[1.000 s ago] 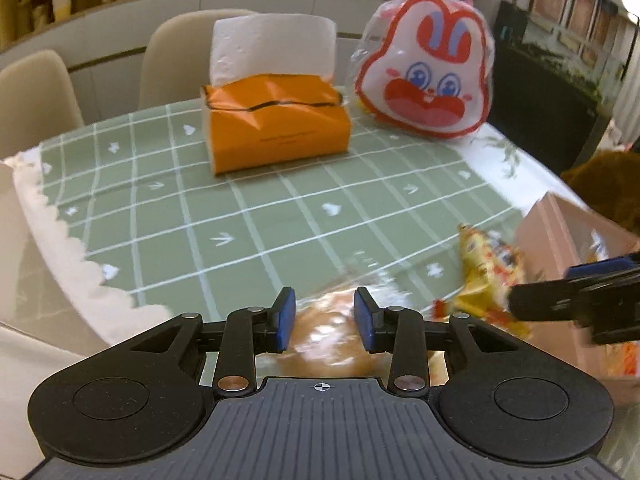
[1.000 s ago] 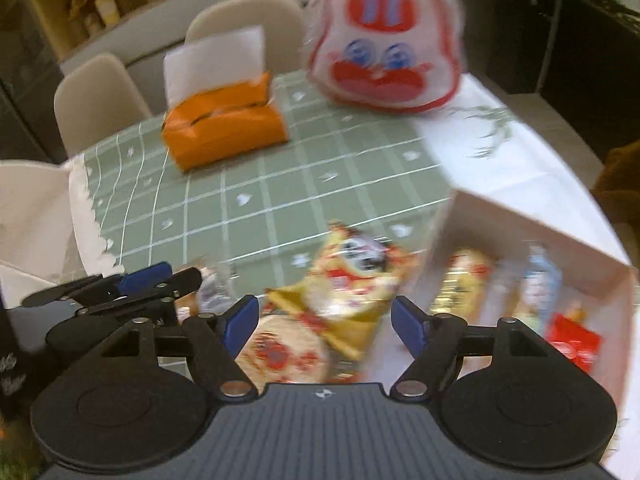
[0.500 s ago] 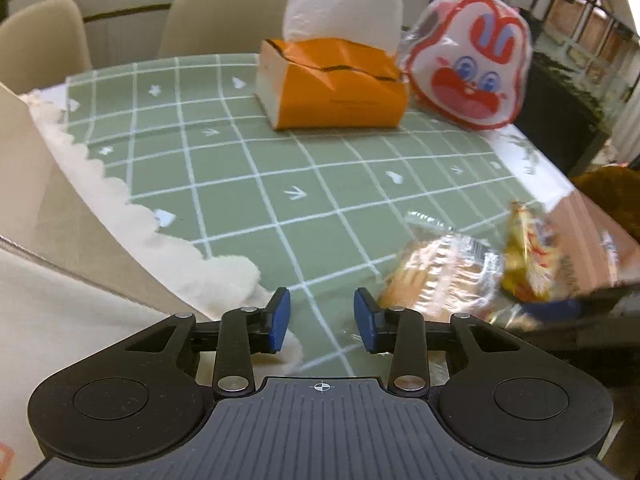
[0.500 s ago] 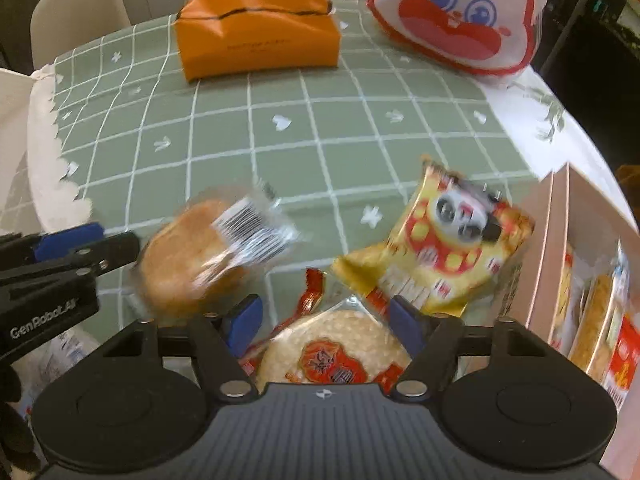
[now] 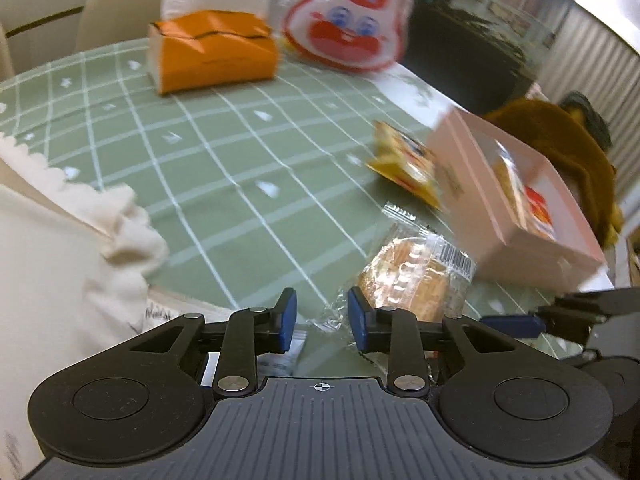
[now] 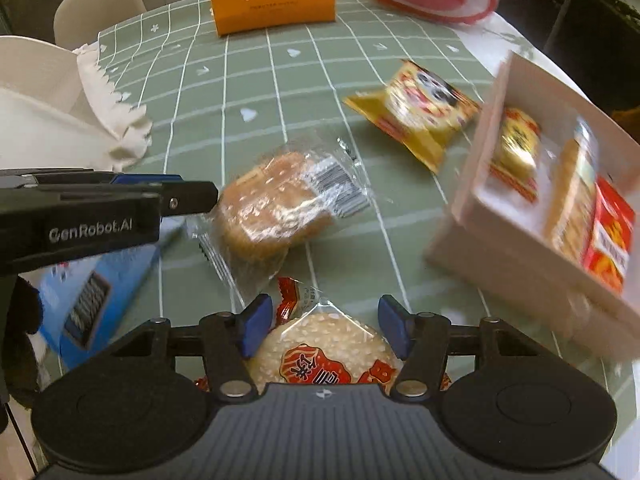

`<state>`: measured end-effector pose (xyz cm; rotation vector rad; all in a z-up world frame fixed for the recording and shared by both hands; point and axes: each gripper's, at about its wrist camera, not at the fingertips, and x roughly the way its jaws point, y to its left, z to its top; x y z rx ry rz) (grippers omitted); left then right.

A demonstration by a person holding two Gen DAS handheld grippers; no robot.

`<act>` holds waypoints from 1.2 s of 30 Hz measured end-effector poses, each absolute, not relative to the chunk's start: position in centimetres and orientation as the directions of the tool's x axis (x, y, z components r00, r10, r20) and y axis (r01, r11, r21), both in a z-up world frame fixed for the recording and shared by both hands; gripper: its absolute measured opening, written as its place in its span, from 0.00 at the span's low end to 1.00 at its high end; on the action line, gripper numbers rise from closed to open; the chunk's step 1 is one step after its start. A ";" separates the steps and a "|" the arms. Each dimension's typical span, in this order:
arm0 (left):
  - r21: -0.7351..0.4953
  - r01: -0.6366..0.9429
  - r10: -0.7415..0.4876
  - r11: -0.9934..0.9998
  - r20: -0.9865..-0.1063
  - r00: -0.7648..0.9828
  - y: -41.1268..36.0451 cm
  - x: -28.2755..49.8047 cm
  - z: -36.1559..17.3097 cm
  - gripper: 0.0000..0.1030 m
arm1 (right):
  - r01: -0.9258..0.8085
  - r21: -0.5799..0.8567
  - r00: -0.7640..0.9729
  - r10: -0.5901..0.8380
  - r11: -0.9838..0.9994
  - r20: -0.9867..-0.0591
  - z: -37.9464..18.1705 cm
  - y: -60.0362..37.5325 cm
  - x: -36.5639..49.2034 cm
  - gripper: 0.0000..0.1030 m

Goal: Organize snacks
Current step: 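Move both tools back to the round rice cracker and the wrapped bun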

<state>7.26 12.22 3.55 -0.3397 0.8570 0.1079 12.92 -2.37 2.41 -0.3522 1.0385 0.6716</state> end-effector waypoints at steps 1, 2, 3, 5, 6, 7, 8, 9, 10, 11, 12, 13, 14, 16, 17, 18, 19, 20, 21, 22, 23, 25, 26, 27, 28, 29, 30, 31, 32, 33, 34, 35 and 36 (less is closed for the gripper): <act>-0.258 -0.222 -0.054 0.940 -0.758 0.650 11.6 7.0 3.5 0.31 | -0.656 0.035 0.340 0.337 0.754 -0.878 2.4 -3.1 12.6 0.63; -0.264 -0.217 -0.064 0.940 -0.760 0.647 11.1 6.8 3.5 0.31 | -0.654 0.031 0.342 0.331 0.756 -0.879 2.4 -3.8 12.3 0.65; -0.268 -0.215 -0.070 0.939 -0.763 0.643 10.6 6.5 3.4 0.31 | -0.654 0.029 0.343 0.331 0.756 -0.879 2.5 -4.4 12.0 0.68; -0.277 -0.216 -0.080 0.936 -0.767 0.636 9.7 6.1 3.4 0.31 | -0.662 0.035 0.339 0.340 0.749 -0.877 2.5 -5.6 11.3 0.73; -0.281 -0.217 -0.084 0.935 -0.769 0.633 9.4 6.0 3.4 0.31 | -0.666 0.035 0.338 0.343 0.745 -0.876 2.5 -6.2 10.9 0.77; -0.287 -0.217 -0.091 0.933 -0.771 0.630 9.1 5.8 3.5 0.31 | -0.668 0.032 0.338 0.341 0.744 -0.877 2.3 -6.6 10.7 0.79; -0.291 -0.214 -0.097 0.933 -0.773 0.627 8.8 5.7 3.6 0.31 | -0.667 0.027 0.340 0.336 0.744 -0.878 2.1 -7.1 10.5 0.79; -0.288 -0.211 -0.097 0.934 -0.774 0.625 8.5 5.6 3.7 0.31 | -0.665 0.022 0.343 0.332 0.746 -0.879 1.9 -7.5 10.4 0.80; -0.277 -0.210 -0.089 0.938 -0.775 0.626 8.1 5.5 4.0 0.31 | -0.660 0.021 0.350 0.332 0.751 -0.876 1.8 -7.9 10.3 0.83; -0.265 -0.212 -0.075 0.941 -0.771 0.632 7.9 5.4 4.3 0.31 | -0.654 0.017 0.360 0.331 0.757 -0.872 1.7 -8.4 10.3 0.83; -0.252 -0.215 -0.057 0.943 -0.762 0.645 7.6 5.2 4.7 0.31 | -0.645 0.006 0.378 0.326 0.764 -0.866 1.7 -8.9 10.3 0.83; -0.243 -0.215 -0.043 0.946 -0.749 0.661 7.3 5.2 5.2 0.31 | -0.636 -0.011 0.401 0.318 0.771 -0.859 1.7 -9.2 10.3 0.83; -0.241 -0.210 -0.037 0.948 -0.736 0.676 7.0 5.1 5.7 0.31 | -0.627 -0.034 0.426 0.306 0.779 -0.851 1.8 -9.7 10.3 0.83; -0.234 -0.189 -0.040 0.954 -0.722 0.691 6.3 5.6 6.4 0.31 | -0.613 -0.042 0.443 0.300 0.789 -0.845 2.2 -10.5 10.7 0.83; -0.216 -0.178 -0.035 0.960 -0.724 0.689 5.9 5.9 6.5 0.31 | -0.616 -0.014 0.426 0.318 0.788 -0.847 2.5 -11.0 10.9 0.83; -0.187 -0.167 -0.023 0.968 -0.730 0.683 5.3 6.3 6.5 0.31 | -0.624 0.030 0.398 0.350 0.781 -0.848 3.0 -11.6 11.0 0.83; -0.155 -0.156 -0.009 0.976 -0.737 0.676 4.7 6.7 6.3 0.32 | -0.634 0.061 0.376 0.376 0.771 -0.847 3.4 -12.1 10.9 0.83; -0.129 -0.143 0.000 0.981 -0.744 0.668 4.1 7.1 6.1 0.32 | -0.648 0.086 0.355 0.400 0.757 -0.845 3.7 -12.5 10.7 0.83; -0.105 -0.125 0.003 0.987 -0.752 0.659 3.4 7.4 5.8 0.32 | -0.659 0.099 0.341 0.414 0.745 -0.844 3.9 -12.8 10.5 0.83; -0.090 -0.109 0.003 0.990 -0.757 0.653 2.9 7.5 5.5 0.32 | -0.669 0.105 0.329 0.420 0.735 -0.846 4.0 -13.1 10.2 0.83; -0.071 -0.087 0.002 0.994 -0.761 0.649 2.1 7.5 5.2 0.32 | -0.674 0.102 0.325 0.418 0.732 -0.848 4.0 -13.3 10.0 0.83; -0.024 -0.046 0.013 0.999 -0.744 0.668 0.9 7.3 4.9 0.34 | -0.673 0.093 0.326 0.407 0.734 -0.853 3.8 -13.9 9.7 0.83; 0.003 -0.028 0.021 1.000 -0.740 0.672 0.3 7.2 4.8 0.36 | -0.669 0.096 0.325 0.406 0.737 -0.854 3.5 -14.2 9.7 0.83; 0.015 -0.011 0.018 1.000 -0.742 0.670 -0.1 7.1 4.7 0.43 | -0.665 0.099 0.323 0.404 0.740 -0.856 3.2 -14.5 9.7 0.83; 0.010 0.004 0.004 1.000 -0.748 0.664 -0.3 7.0 4.6 0.49 | -0.661 0.100 0.322 0.402 0.744 -0.857 3.1 -14.7 9.7 0.83; -0.003 0.015 -0.012 1.000 -0.752 0.659 -0.3 7.0 4.5 0.51 | -0.657 0.099 0.322 0.398 0.747 -0.859 2.9 -15.0 9.7 0.83; -0.027 0.025 -0.036 0.999 -0.760 0.649 -0.1 6.9 4.3 0.57 | -0.656 0.104 0.322 0.401 0.748 -0.858 2.8 -15.3 9.8 0.83; -0.051 0.027 -0.056 0.998 -0.764 0.643 0.1 6.9 4.2 0.60 | -0.654 0.114 0.318 0.409 0.748 -0.856 2.6 -15.5 9.9 0.84; -0.081 0.020 -0.074 0.997 -0.760 0.646 0.5 6.7 4.1 0.60 | -0.651 0.125 0.314 0.416 0.749 -0.854 2.5 -15.8 10.0 0.85; -0.121 0.000 -0.092 0.993 -0.753 0.651 1.1 6.6 4.1 0.60 | -0.647 0.134 0.312 0.421 0.751 -0.852 2.3 -15.9 10.1 0.85; -0.173 -0.042 -0.103 0.984 -0.746 0.657 2.0 6.4 4.1 0.58 | -0.643 0.142 0.310 0.426 0.752 -0.850 2.2 -16.0 10.2 0.86; -0.209 -0.083 -0.103 0.974 -0.741 0.664 2.7 6.2 4.2 0.58 | -0.640 0.148 0.310 0.430 0.754 -0.848 2.1 -16.2 10.3 0.87; -0.236 -0.128 -0.091 0.963 -0.735 0.672 3.5 5.9 4.3 0.57 | -0.637 0.151 0.311 0.431 0.756 -0.847 2.0 -16.3 10.3 0.87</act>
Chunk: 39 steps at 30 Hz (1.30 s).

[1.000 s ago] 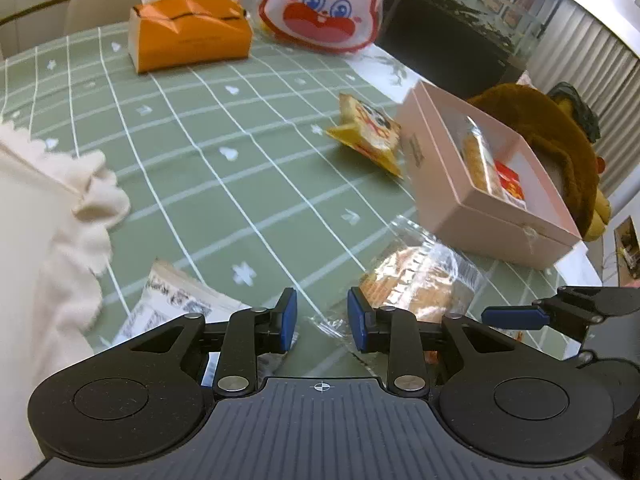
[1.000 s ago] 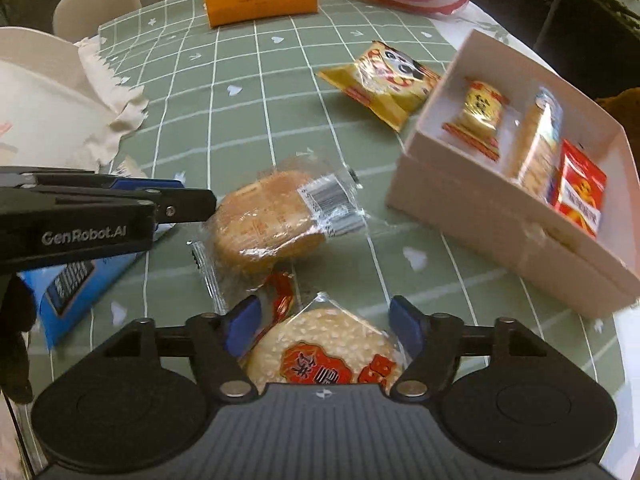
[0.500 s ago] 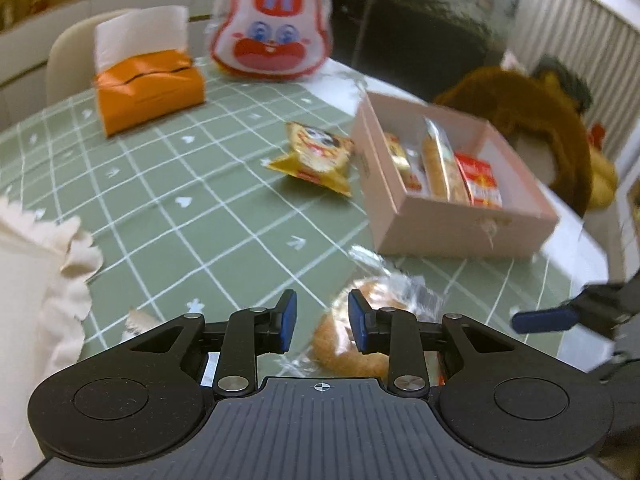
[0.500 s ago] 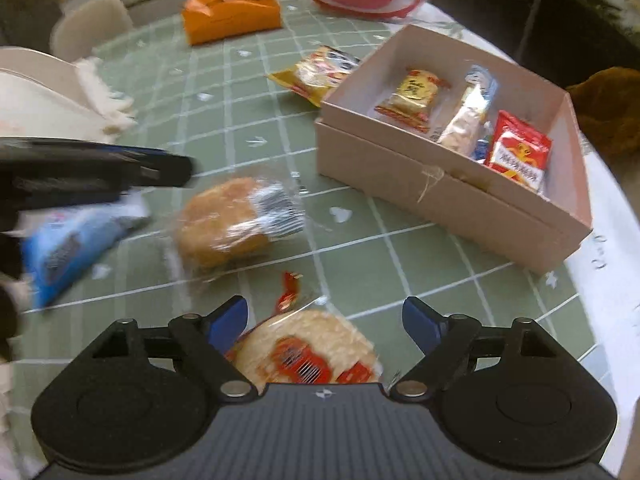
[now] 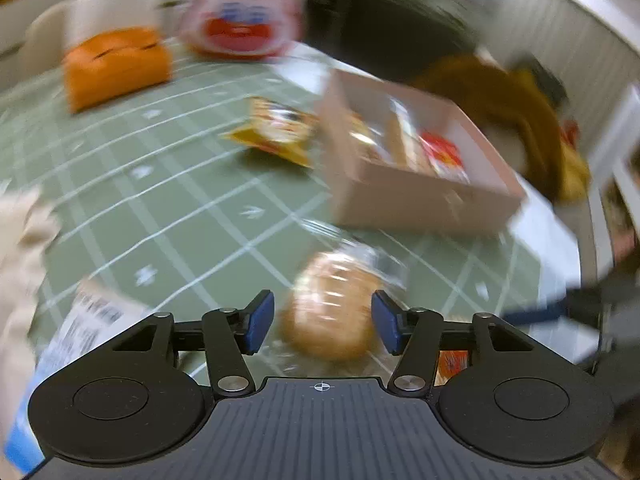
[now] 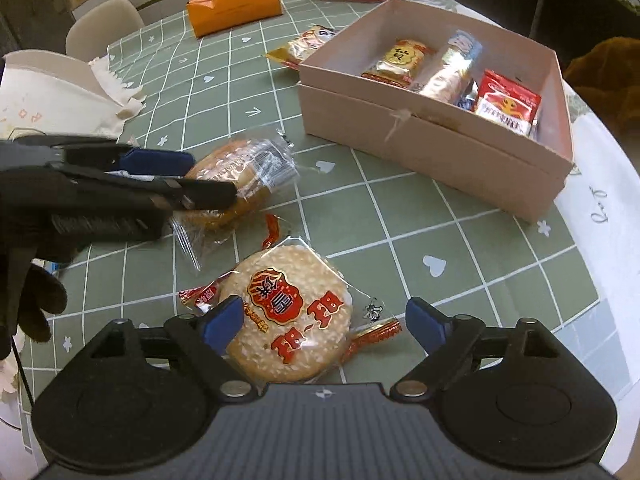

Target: Organize snacks

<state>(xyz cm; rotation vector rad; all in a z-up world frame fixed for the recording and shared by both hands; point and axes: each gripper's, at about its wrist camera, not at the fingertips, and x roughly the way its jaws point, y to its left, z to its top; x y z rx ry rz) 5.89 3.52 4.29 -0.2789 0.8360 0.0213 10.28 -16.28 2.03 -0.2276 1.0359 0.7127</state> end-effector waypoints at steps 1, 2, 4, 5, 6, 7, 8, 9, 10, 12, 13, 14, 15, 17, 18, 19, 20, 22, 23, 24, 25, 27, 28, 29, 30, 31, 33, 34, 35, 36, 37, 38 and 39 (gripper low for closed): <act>-0.258 -0.178 -0.071 0.950 -0.730 0.679 4.2 5.6 4.4 0.57 | -0.635 0.155 0.312 0.434 0.757 -0.845 2.0 -16.4 10.3 0.87; -0.277 -0.214 -0.060 0.937 -0.730 0.681 4.7 5.3 4.5 0.57 | -0.635 0.157 0.312 0.437 0.756 -0.844 1.9 -16.5 10.3 0.87; -0.316 -0.271 -0.056 0.909 -0.737 0.673 5.6 5.1 4.6 0.57 | -0.636 0.151 0.318 0.435 0.757 -0.843 2.0 -16.6 10.6 0.87; -0.328 -0.290 -0.053 0.899 -0.739 0.671 5.9 5.0 4.7 0.57 | -0.635 0.146 0.324 0.433 0.759 -0.841 2.2 -16.5 10.7 0.87; -0.336 -0.309 -0.047 0.890 -0.741 0.670 6.0 4.9 4.8 0.57 | -0.637 0.141 0.332 0.434 0.758 -0.838 2.5 -16.3 10.8 0.87; -0.339 -0.326 -0.037 0.883 -0.741 0.671 6.2 4.8 5.0 0.57 | -0.640 0.147 0.333 0.445 0.754 -0.832 2.9 -16.0 11.1 0.87; -0.333 -0.338 -0.021 0.880 -0.740 0.672 6.3 4.7 5.2 0.57 | -0.637 0.163 0.327 0.455 0.753 -0.828 3.3 -15.6 11.4 0.87; -0.314 -0.350 0.002 0.882 -0.741 0.671 6.3 4.6 5.4 0.57 | -0.628 0.188 0.315 0.467 0.755 -0.826 3.8 -15.1 11.8 0.87; -0.280 -0.361 0.037 0.890 -0.744 0.668 6.3 4.4 5.8 0.57 | -0.615 0.222 0.298 0.485 0.756 -0.822 4.1 -14.6 12.3 0.87; -0.211 -0.378 0.099 0.901 -0.751 0.653 6.3 3.9 6.4 0.57 | -0.578 0.310 0.248 0.524 0.755 -0.815 4.6 -13.2 13.2 0.87; -0.185 -0.387 0.122 0.903 -0.754 0.646 6.4 3.7 6.7 0.57 | -0.556 0.345 0.225 0.536 0.756 -0.814 4.6 -12.3 13.5 0.87; -0.164 -0.396 0.144 0.904 -0.754 0.641 6.5 3.3 6.9 0.57 | -0.532 0.372 0.204 0.542 0.761 -0.815 4.5 -11.4 13.9 0.87; -0.151 -0.403 0.159 0.903 -0.753 0.639 6.7 2.9 7.1 0.55 | -0.513 0.384 0.192 0.538 0.768 -0.821 4.2 -10.4 14.0 0.87; -0.116 -0.429 0.203 0.896 -0.752 0.627 7.4 2.0 7.6 0.44 | -0.505 0.373 0.188 0.521 0.778 -0.833 3.7 -8.1 14.2 0.87; -0.111 -0.435 0.210 0.894 -0.752 0.624 7.7 1.7 7.7 0.44 | -0.520 0.345 0.196 0.502 0.781 -0.842 3.5 -6.8 14.1 0.87; -0.121 -0.437 0.205 0.891 -0.752 0.627 8.0 1.3 7.8 0.44 | -0.538 0.309 0.208 0.478 0.784 -0.853 3.2 -5.8 14.1 0.87; -0.131 -0.437 0.198 0.890 -0.752 0.628 8.4 1.0 7.9 0.44 | -0.561 0.275 0.214 0.458 0.781 -0.863 2.8 -4.7 14.0 0.87; -0.136 -0.431 0.190 0.892 -0.752 0.631 8.8 0.6 7.9 0.44 | -0.575 0.240 0.227 0.435 0.782 -0.871 2.4 -3.7 13.8 0.79; -0.140 -0.428 0.185 0.893 -0.752 0.633 9.0 0.5 7.9 0.44 | -0.579 0.223 0.244 0.427 0.784 -0.871 2.5 -3.6 13.7 0.72; -0.147 -0.425 0.178 0.893 -0.752 0.635 9.1 0.5 7.9 0.44 | -0.593 0.222 0.236 0.431 0.774 -0.871 2.8 -3.6 13.5 0.61; -0.156 -0.420 0.168 0.894 -0.753 0.637 9.3 0.5 7.8 0.44 | -0.600 0.230 0.226 0.438 0.766 -0.870 3.1 -3.8 13.6 0.58; -0.169 -0.408 0.149 0.897 -0.754 0.640 9.3 0.7 7.5 0.44 | -0.601 0.244 0.231 0.457 0.761 -0.859 4.1 -4.9 13.4 0.58; -0.179 -0.397 0.134 0.900 -0.753 0.644 9.1 0.9 7.4 0.44 | -0.601 0.247 0.239 0.466 0.760 -0.852 4.6 -5.6 13.3 0.58; -0.194 -0.381 0.112 0.904 -0.753 0.649 8.8 1.0 7.3 0.44 | -0.599 0.251 0.252 0.476 0.760 -0.843 5.2 -6.5 13.3 0.58; -0.213 -0.363 0.084 0.907 -0.753 0.653 8.6 1.2 7.1 0.44 | -0.593 0.254 0.269 0.485 0.764 -0.832 5.9 -7.7 13.3 0.57; -0.238 -0.337 0.046 0.911 -0.754 0.656 8.1 1.4 6.9 0.44 | -0.585 0.253 0.286 0.488 0.771 -0.825 6.4 -8.9 13.4 0.57; -0.277 -0.280 -0.026 0.919 -0.752 0.658 7.0 2.0 6.5 0.44 | -0.561 0.231 0.337 0.474 0.795 -0.814 7.3 -11.6 13.4 0.57; -0.298 -0.243 -0.068 0.923 -0.748 0.661 6.1 2.3 6.3 0.44 | -0.547 0.207 0.368 0.455 0.811 -0.811 7.6 -13.0 13.3 0.57; -0.318 -0.204 -0.110 0.926 -0.743 0.661 5.2 2.6 6.2 0.44 | -0.536 0.182 0.394 0.435 0.824 -0.810 7.8 -14.1 13.2 0.57; -0.337 -0.164 -0.152 0.927 -0.739 0.657 4.2 2.9 6.0 0.44 | -0.522 0.154 0.417 0.409 0.839 -0.812 7.7 -15.3 13.0 0.57; -0.350 -0.124 -0.191 0.929 -0.737 0.648 3.0 3.2 5.8 0.44 | -0.507 0.128 0.432 0.380 0.852 -0.818 7.4 -16.4 12.8 0.58; -0.353 -0.089 -0.218 0.931 -0.737 0.640 1.9 3.5 5.7 0.44 | -0.494 0.115 0.434 0.359 0.862 -0.826 6.9 -17.4 12.7 0.58; -0.346 -0.056 -0.235 0.937 -0.738 0.632 0.7 3.7 5.6 0.44 | -0.481 0.106 0.430 0.340 0.870 -0.837 6.2 -18.3 12.5 0.58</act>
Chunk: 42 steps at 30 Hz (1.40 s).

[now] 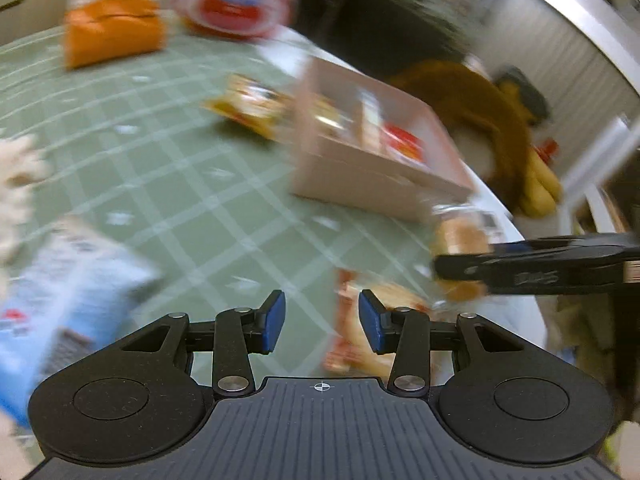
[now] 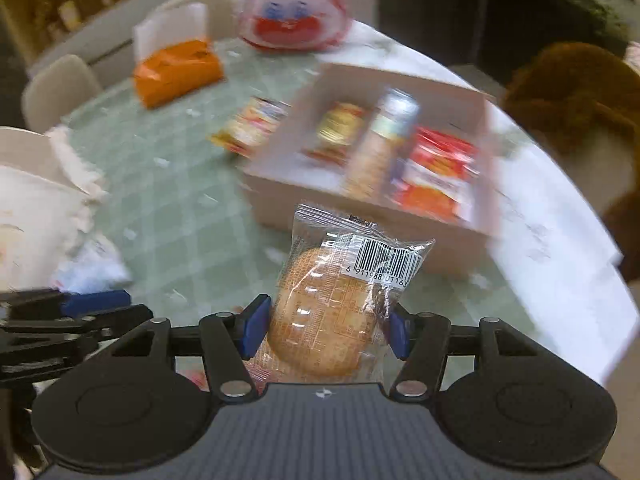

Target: Organize snacks

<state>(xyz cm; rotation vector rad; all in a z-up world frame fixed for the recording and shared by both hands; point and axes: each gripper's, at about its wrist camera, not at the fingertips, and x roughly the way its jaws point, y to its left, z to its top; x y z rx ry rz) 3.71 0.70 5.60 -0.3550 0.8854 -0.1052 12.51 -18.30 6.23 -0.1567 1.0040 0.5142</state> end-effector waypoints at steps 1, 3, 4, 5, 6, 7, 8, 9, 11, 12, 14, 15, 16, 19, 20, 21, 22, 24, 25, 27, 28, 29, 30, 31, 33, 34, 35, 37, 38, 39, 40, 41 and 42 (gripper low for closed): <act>-0.330 -0.026 -0.242 0.944 -0.742 0.626 -0.6 3.9 5.5 0.44 | -0.467 0.097 0.424 0.318 0.879 -0.848 5.4 -19.1 12.4 0.58; -0.263 0.035 -0.228 0.964 -0.754 0.616 -3.3 4.1 5.2 0.45 | -0.442 0.070 0.418 0.275 0.894 -0.866 3.7 -20.2 11.9 0.58; -0.214 0.065 -0.209 0.975 -0.764 0.610 -4.7 4.2 5.1 0.45 | -0.430 0.068 0.418 0.265 0.900 -0.869 3.2 -20.8 11.7 0.57; -0.167 0.092 -0.188 0.982 -0.773 0.605 -5.9 4.2 4.9 0.45 | -0.415 0.077 0.416 0.264 0.907 -0.870 2.8 -21.4 11.6 0.57; -0.111 0.124 -0.163 0.986 -0.784 0.599 -7.2 4.2 4.6 0.46 | -0.397 0.095 0.416 0.271 0.913 -0.868 2.5 -21.9 11.6 0.58; -0.075 0.146 -0.147 0.986 -0.792 0.592 -7.9 4.3 4.4 0.46 | -0.381 0.116 0.417 0.283 0.917 -0.864 2.4 -22.5 11.6 0.58; -0.038 0.169 -0.131 0.985 -0.802 0.583 -8.6 4.2 4.1 0.47 | -0.367 0.137 0.417 0.294 0.920 -0.860 2.3 -23.0 11.7 0.58; -0.001 0.183 -0.110 0.983 -0.805 0.583 -9.3 4.0 3.9 0.48 | -0.361 0.145 0.417 0.299 0.921 -0.858 2.3 -23.2 11.8 0.58; 0.035 0.188 -0.085 0.982 -0.802 0.592 -9.7 3.8 3.6 0.48 | -0.369 0.134 0.421 0.293 0.920 -0.858 2.1 -22.9 11.9 0.58; 0.041 0.185 -0.078 0.982 -0.801 0.593 -9.7 3.8 3.5 0.49 | -0.379 0.117 0.425 0.285 0.918 -0.859 2.1 -22.7 12.0 0.58; 0.050 0.184 -0.072 0.982 -0.798 0.598 -9.4 3.7 3.5 0.50 | -0.399 0.087 0.432 0.271 0.913 -0.860 2.1 -22.3 12.1 0.58; 0.056 0.181 -0.064 0.982 -0.798 0.599 -9.1 3.8 3.5 0.50 | -0.404 0.080 0.434 0.268 0.911 -0.860 2.0 -22.1 12.2 0.58; 0.062 0.173 -0.055 0.983 -0.799 0.599 -8.7 4.0 3.5 0.51 | -0.405 0.078 0.434 0.266 0.911 -0.860 1.9 -21.9 12.3 0.58; 0.068 0.115 -0.015 0.991 -0.797 0.604 -6.9 4.4 3.7 0.52 | -0.405 0.077 0.426 0.263 0.911 -0.866 1.7 -21.3 12.5 0.58; 0.070 0.090 0.001 0.993 -0.795 0.606 -6.2 4.6 3.8 0.52 | -0.411 0.075 0.424 0.263 0.909 -0.867 1.7 -21.1 12.4 0.59; 0.071 0.060 0.020 0.996 -0.794 0.608 -5.4 4.7 3.8 0.52 | -0.420 0.071 0.422 0.264 0.905 -0.868 1.8 -20.8 12.3 0.59; 0.065 0.028 0.034 0.997 -0.792 0.610 -4.6 4.9 3.9 0.52 | -0.430 0.064 0.421 0.263 0.901 -0.868 1.8 -20.4 12.2 0.59; 0.026 -0.045 0.048 0.999 -0.794 0.606 -3.0 5.1 4.2 0.49 | -0.443 0.047 0.427 0.257 0.895 -0.867 2.0 -19.8 12.0 0.64; -0.008 -0.076 0.040 0.997 -0.799 0.600 -2.2 5.1 4.3 0.48 | -0.446 0.039 0.433 0.253 0.894 -0.865 2.1 -19.5 11.9 0.68; -0.122 -0.120 -0.030 0.985 -0.811 0.584 -0.8 5.0 4.4 0.48 | -0.450 0.029 0.442 0.251 0.892 -0.861 2.3 -19.1 11.9 0.72; -0.201 -0.140 -0.086 0.970 -0.815 0.573 -0.1 4.9 4.3 0.48 | -0.452 0.024 0.445 0.248 0.892 -0.860 2.4 -18.8 12.1 0.72; -0.275 -0.161 -0.141 0.948 -0.815 0.563 0.5 4.8 4.1 0.48 | -0.451 0.018 0.450 0.245 0.892 -0.859 2.5 -18.6 12.3 0.72; -0.334 -0.183 -0.183 0.925 -0.811 0.555 0.9 4.7 3.9 0.48 | -0.447 0.012 0.460 0.241 0.894 -0.855 2.7 -18.3 12.5 0.72; -0.374 -0.204 -0.208 0.905 -0.806 0.554 1.3 4.6 3.8 0.48 | -0.442 0.012 0.471 0.243 0.897 -0.848 3.0 -18.2 12.7 0.72; -0.428 -0.240 -0.235 0.871 -0.793 0.562 2.0 4.4 3.5 0.49 | -0.431 0.030 0.495 0.264 0.902 -0.828 3.6 -17.9 13.1 0.72; -0.445 -0.256 -0.240 0.858 -0.789 0.566 2.1 4.3 3.3 0.48 | -0.430 0.038 0.500 0.273 0.902 -0.822 3.8 -17.6 13.3 0.74; -0.464 -0.273 -0.247 0.842 -0.784 0.570 2.4 4.3 3.1 0.48 | -0.432 0.036 0.504 0.275 0.901 -0.819 3.8 -17.3 13.5 0.75; -0.499 -0.307 -0.258 0.811 -0.775 0.576 3.0 4.3 2.6 0.48 | -0.446 0.006 0.516 0.262 0.895 -0.816 3.5 -16.2 13.9 0.75; -0.510 -0.315 -0.262 0.800 -0.770 0.582 3.2 4.4 2.4 0.48 | -0.455 -0.011 0.518 0.254 0.891 -0.817 3.2 -15.7 14.1 0.75; -0.521 -0.320 -0.264 0.791 -0.764 0.589 3.4 4.5 2.3 0.48 | -0.460 -0.019 0.518 0.251 0.888 -0.818 3.0 -15.3 14.2 0.75; -0.531 -0.324 -0.266 0.783 -0.756 0.597 3.5 4.7 2.2 0.48 | -0.467 -0.021 0.514 0.252 0.884 -0.820 2.7 -14.9 14.4 0.75; -0.536 -0.326 -0.265 0.778 -0.752 0.604 3.5 4.8 2.1 0.48 | -0.474 -0.020 0.510 0.255 0.880 -0.822 2.6 -14.6 14.3 0.75; -0.539 -0.327 -0.263 0.776 -0.749 0.609 3.6 5.0 2.1 0.48 | -0.483 -0.014 0.501 0.263 0.876 -0.825 2.5 -14.4 14.2 0.75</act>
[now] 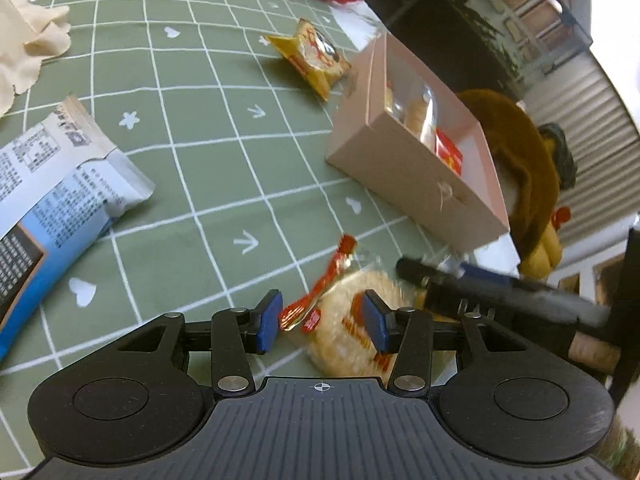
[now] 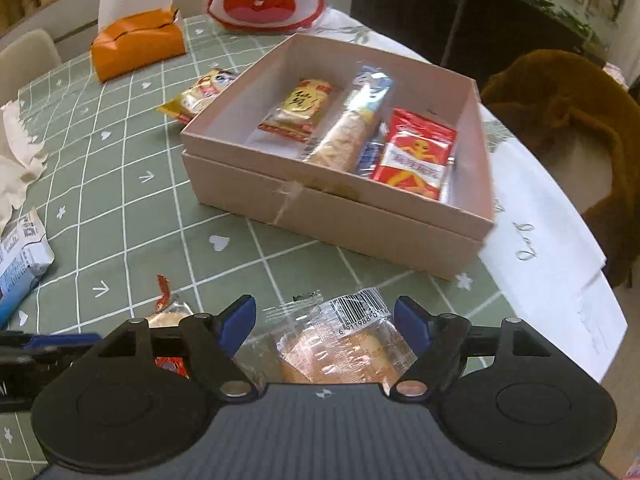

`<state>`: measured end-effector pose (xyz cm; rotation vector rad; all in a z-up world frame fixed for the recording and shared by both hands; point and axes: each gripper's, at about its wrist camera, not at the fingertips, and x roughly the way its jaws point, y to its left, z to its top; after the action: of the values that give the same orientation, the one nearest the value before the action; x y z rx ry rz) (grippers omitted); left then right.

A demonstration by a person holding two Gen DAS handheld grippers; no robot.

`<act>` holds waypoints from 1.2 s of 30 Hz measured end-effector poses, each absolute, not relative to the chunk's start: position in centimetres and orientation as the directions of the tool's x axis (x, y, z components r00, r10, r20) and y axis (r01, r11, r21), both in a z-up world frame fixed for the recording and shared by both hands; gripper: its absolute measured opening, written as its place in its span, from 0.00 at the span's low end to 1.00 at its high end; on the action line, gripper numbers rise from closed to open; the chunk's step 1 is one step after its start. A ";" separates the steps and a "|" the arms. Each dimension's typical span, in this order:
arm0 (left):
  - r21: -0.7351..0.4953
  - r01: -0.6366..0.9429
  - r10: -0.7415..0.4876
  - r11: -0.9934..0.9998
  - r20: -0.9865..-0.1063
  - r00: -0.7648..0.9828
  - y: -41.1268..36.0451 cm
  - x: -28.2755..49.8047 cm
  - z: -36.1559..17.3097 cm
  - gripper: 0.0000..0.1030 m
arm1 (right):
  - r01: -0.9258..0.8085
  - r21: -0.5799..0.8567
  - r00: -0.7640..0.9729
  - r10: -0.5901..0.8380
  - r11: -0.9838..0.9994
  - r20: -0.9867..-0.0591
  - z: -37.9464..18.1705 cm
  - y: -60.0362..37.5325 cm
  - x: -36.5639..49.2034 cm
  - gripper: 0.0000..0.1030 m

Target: Organize snacks

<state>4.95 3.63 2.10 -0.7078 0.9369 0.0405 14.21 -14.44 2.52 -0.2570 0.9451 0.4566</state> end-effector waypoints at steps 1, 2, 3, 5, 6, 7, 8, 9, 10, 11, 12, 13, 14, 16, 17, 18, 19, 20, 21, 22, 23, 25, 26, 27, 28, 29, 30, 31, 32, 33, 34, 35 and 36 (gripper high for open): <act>-0.538 -0.325 -0.262 0.777 -0.747 0.611 3.7 5.2 2.1 0.48 | -0.495 -0.001 0.488 0.277 0.869 -0.828 2.5 -14.3 14.0 0.75; -0.538 -0.321 -0.264 0.780 -0.747 0.611 3.7 5.4 2.2 0.49 | -0.509 0.014 0.476 0.295 0.860 -0.829 2.6 -14.2 13.6 0.75; -0.532 -0.317 -0.260 0.785 -0.748 0.610 3.6 5.6 2.2 0.54 | -0.520 0.019 0.467 0.303 0.854 -0.830 2.6 -14.1 13.3 0.75; -0.514 -0.307 -0.244 0.801 -0.749 0.616 3.6 6.1 2.4 0.56 | -0.529 0.012 0.465 0.301 0.849 -0.832 2.6 -14.0 12.6 0.75; -0.508 -0.304 -0.239 0.806 -0.749 0.618 3.7 6.2 2.5 0.56 | -0.533 0.018 0.457 0.305 0.846 -0.836 2.6 -14.1 12.4 0.75; -0.514 -0.301 -0.243 0.803 -0.745 0.621 3.9 6.3 2.5 0.56 | -0.535 0.033 0.443 0.314 0.844 -0.840 2.5 -14.4 12.2 0.75; -0.525 -0.299 -0.254 0.797 -0.740 0.623 4.1 6.3 2.4 0.56 | -0.536 0.049 0.431 0.323 0.843 -0.843 2.5 -14.7 12.1 0.75; -0.540 -0.297 -0.269 0.787 -0.734 0.624 4.3 6.4 2.2 0.55 | -0.537 0.060 0.420 0.329 0.841 -0.846 2.5 -15.0 11.9 0.75; -0.551 -0.293 -0.281 0.781 -0.730 0.623 4.5 6.4 2.1 0.55 | -0.537 0.066 0.414 0.331 0.841 -0.848 2.5 -15.2 11.7 0.75; -0.557 -0.288 -0.290 0.779 -0.727 0.623 4.5 6.5 2.0 0.55 | -0.537 0.068 0.410 0.331 0.841 -0.850 2.5 -15.3 11.6 0.75; -0.560 -0.282 -0.297 0.779 -0.726 0.621 4.5 6.5 2.0 0.55 | -0.536 0.071 0.406 0.330 0.841 -0.852 2.5 -15.4 11.6 0.75; -0.559 -0.276 -0.301 0.781 -0.726 0.618 4.5 6.5 1.9 0.55 | -0.536 0.072 0.404 0.330 0.841 -0.853 2.6 -15.5 11.5 0.75; -0.558 -0.272 -0.306 0.784 -0.729 0.613 4.4 6.5 1.9 0.55 | -0.536 0.069 0.404 0.328 0.841 -0.854 2.8 -15.6 11.4 0.75; -0.552 -0.266 -0.311 0.790 -0.735 0.603 4.3 6.4 2.0 0.54 | -0.532 0.065 0.419 0.330 0.844 -0.846 3.2 -15.7 11.2 0.75; -0.549 -0.263 -0.313 0.793 -0.738 0.598 4.2 6.4 2.0 0.53 | -0.531 0.069 0.428 0.338 0.844 -0.839 3.5 -15.7 11.2 0.75; -0.547 -0.261 -0.314 0.795 -0.741 0.593 4.3 6.3 2.0 0.53 | -0.531 0.075 0.428 0.344 0.844 -0.836 3.5 -15.7 11.2 0.76; -0.550 -0.260 -0.319 0.794 -0.741 0.591 4.4 6.1 2.0 0.52 | -0.531 0.080 0.424 0.346 0.844 -0.837 3.4 -15.6 11.4 0.78; -0.557 -0.262 -0.325 0.788 -0.739 0.590 4.6 6.0 2.0 0.51 | -0.529 0.080 0.419 0.342 0.845 -0.841 3.2 -15.4 11.5 0.78; -0.568 -0.266 -0.334 0.779 -0.735 0.590 4.8 5.8 1.9 0.51 | -0.527 0.079 0.414 0.337 0.846 -0.845 2.9 -15.3 11.6 0.78; -0.577 -0.271 -0.341 0.771 -0.732 0.590 5.1 5.5 1.8 0.50 | -0.522 0.082 0.412 0.336 0.849 -0.847 2.7 -15.2 11.7 0.78; -0.584 -0.273 -0.347 0.765 -0.730 0.589 5.3 5.4 1.7 0.49 | -0.518 0.089 0.410 0.339 0.851 -0.847 2.6 -15.3 11.7 0.78; -0.592 -0.268 -0.361 0.760 -0.728 0.583 5.4 5.4 1.5 0.49 | -0.515 0.106 0.403 0.350 0.851 -0.846 2.4 -15.3 11.6 0.78; -0.591 -0.263 -0.366 0.762 -0.729 0.578 5.3 5.6 1.5 0.49 | -0.515 0.112 0.399 0.354 0.850 -0.846 2.2 -15.4 11.6 0.78; -0.590 -0.257 -0.374 0.765 -0.732 0.570 5.1 5.7 1.6 0.49 | -0.513 0.115 0.396 0.353 0.851 -0.848 2.0 -15.4 11.5 0.78; -0.588 -0.253 -0.378 0.768 -0.735 0.562 4.8 5.8 1.6 0.49 | -0.511 0.120 0.390 0.354 0.851 -0.850 1.8 -15.4 11.4 0.78; -0.583 -0.250 -0.379 0.773 -0.741 0.554 4.6 5.9 1.8 0.49 | -0.509 0.128 0.384 0.357 0.852 -0.852 1.7 -15.5 11.3 0.78; -0.570 -0.250 -0.371 0.783 -0.750 0.548 4.4 5.7 2.0 0.49 | -0.504 0.132 0.383 0.358 0.854 -0.852 1.7 -15.7 11.3 0.78; -0.548 -0.249 -0.350 0.799 -0.760 0.548 4.3 5.4 2.5 0.49 | -0.503 0.133 0.390 0.362 0.854 -0.847 2.0 -15.9 11.1 0.78; -0.524 -0.243 -0.326 0.816 -0.766 0.555 4.3 4.9 3.1 0.49 | -0.508 0.131 0.403 0.369 0.851 -0.837 2.5 -16.1 10.8 0.78; -0.501 -0.239 -0.302 0.832 -0.769 0.564 4.3 4.3 3.8 0.49 | -0.519 0.123 0.418 0.376 0.846 -0.827 3.1 -16.4 10.5 0.78; -0.481 -0.245 -0.277 0.842 -0.774 0.570 4.6 3.7 4.4 0.49 | -0.534 0.116 0.427 0.385 0.837 -0.818 3.7 -16.5 10.1 0.78; -0.477 -0.252 -0.267 0.842 -0.775 0.573 4.9 3.2 4.8 0.49 | -0.551 0.118 0.422 0.398 0.826 -0.814 4.2 -16.7 9.9 0.78; -0.483 -0.261 -0.269 0.836 -0.775 0.572 5.3 2.8 5.1 0.49 | -0.564 0.128 0.408 0.410 0.816 -0.816 4.4 -16.8 9.8 0.78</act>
<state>2.79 5.31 5.08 -0.6057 0.9784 -0.0048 9.76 -16.81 4.38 -0.1772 0.9727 0.6173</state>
